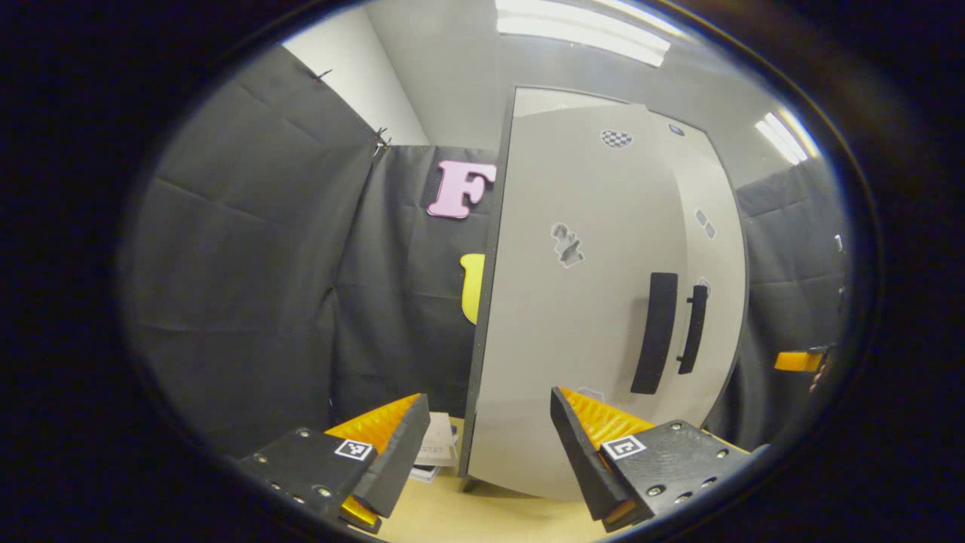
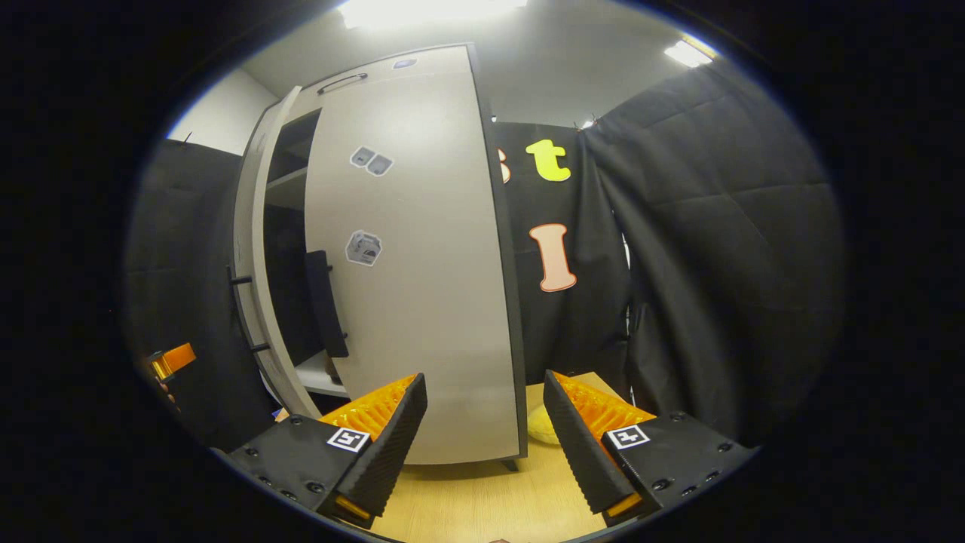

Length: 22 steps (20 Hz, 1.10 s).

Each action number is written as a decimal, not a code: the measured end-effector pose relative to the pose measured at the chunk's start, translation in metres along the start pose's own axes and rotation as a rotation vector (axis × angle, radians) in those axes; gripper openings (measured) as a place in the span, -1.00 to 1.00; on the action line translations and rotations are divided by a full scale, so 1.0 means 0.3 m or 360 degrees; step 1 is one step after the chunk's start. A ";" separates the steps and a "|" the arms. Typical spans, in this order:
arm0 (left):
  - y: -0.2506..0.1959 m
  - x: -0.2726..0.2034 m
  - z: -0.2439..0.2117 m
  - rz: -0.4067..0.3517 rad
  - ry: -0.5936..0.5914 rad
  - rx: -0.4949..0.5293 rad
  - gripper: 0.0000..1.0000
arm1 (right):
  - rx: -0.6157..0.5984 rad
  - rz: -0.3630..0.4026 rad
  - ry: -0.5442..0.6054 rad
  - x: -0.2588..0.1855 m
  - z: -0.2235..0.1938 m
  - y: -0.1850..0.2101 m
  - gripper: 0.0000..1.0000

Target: Grab one shoe with the right hand and put it into the shoe cabinet, grab the other shoe with the left hand and put it into the shoe cabinet; then close the right door with the right hand and the left door with the left hand.

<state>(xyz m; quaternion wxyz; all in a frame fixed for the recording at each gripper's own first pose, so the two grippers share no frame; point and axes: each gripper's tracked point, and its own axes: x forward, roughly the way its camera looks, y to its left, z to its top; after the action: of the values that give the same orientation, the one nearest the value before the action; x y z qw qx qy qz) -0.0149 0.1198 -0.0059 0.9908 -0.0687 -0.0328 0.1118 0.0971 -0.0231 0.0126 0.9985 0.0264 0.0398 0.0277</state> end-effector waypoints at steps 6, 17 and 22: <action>0.037 0.027 0.012 -0.0002 -0.0015 -0.0102 0.87 | -0.0050 0.0024 -0.0002 0.001 -0.016 0.066 0.96; 0.024 0.070 -0.047 -0.0078 0.0025 -0.0028 0.87 | 0.0003 -0.0123 -0.0030 -0.046 -0.025 0.015 0.96; 0.016 0.049 -0.072 -0.0058 0.0030 -0.0043 0.87 | -0.0010 -0.0164 -0.0020 -0.074 -0.028 -0.039 0.96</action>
<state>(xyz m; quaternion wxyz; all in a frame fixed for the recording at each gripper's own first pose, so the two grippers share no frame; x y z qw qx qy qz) 0.0002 0.1250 -0.0271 0.9919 -0.0826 -0.0264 0.0928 0.0750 -0.0355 0.0054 0.9989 0.0214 0.0347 -0.0238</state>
